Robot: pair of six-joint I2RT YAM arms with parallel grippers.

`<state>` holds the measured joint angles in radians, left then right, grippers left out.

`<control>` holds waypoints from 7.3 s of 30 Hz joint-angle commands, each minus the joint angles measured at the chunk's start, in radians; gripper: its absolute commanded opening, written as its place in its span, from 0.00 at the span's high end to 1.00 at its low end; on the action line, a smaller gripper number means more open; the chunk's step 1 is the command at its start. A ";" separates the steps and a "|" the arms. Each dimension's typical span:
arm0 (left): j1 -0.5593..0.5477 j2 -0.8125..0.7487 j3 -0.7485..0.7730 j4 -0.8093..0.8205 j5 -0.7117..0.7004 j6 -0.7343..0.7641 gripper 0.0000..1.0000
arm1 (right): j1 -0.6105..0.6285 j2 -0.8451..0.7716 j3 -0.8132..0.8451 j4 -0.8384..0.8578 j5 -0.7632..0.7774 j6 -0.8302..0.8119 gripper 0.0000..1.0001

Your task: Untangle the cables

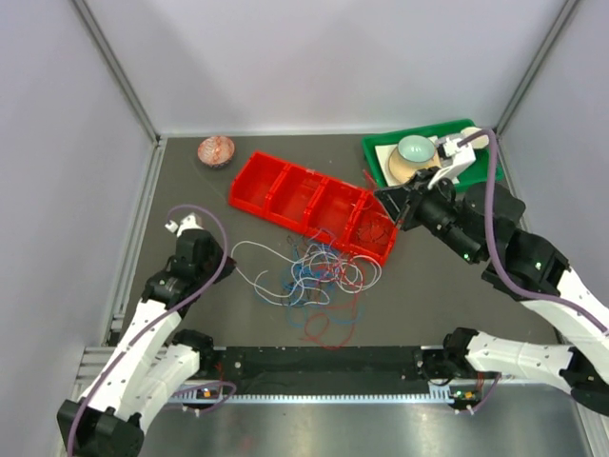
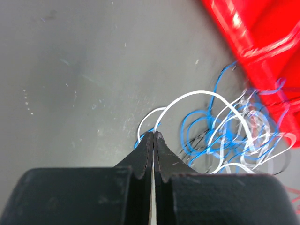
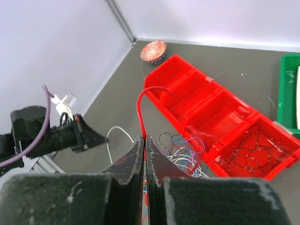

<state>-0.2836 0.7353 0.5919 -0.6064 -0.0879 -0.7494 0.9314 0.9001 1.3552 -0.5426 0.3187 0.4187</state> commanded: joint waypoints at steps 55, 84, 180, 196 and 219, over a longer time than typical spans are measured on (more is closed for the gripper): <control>-0.589 0.716 0.393 0.502 0.343 0.421 0.01 | -0.020 -0.006 -0.189 0.066 -0.053 0.117 1.00; -0.379 0.322 0.692 0.165 0.281 0.346 1.00 | -0.243 -0.052 -0.359 -0.010 -0.125 0.199 0.01; -0.378 0.285 1.234 0.125 -0.342 0.444 1.00 | -0.006 0.712 -0.455 0.595 -0.296 0.040 0.62; -0.364 0.541 1.406 0.025 -0.483 0.547 1.00 | -0.003 0.292 -0.723 0.503 -0.240 0.140 1.00; -0.085 0.731 1.803 0.072 -0.328 0.535 1.00 | -0.003 0.191 -0.995 0.455 -0.208 0.315 1.00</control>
<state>-0.3752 1.5021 2.3459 -0.6193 -0.3851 -0.2535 0.9146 1.1149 0.3729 -0.0776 0.0875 0.7094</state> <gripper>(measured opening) 0.038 0.009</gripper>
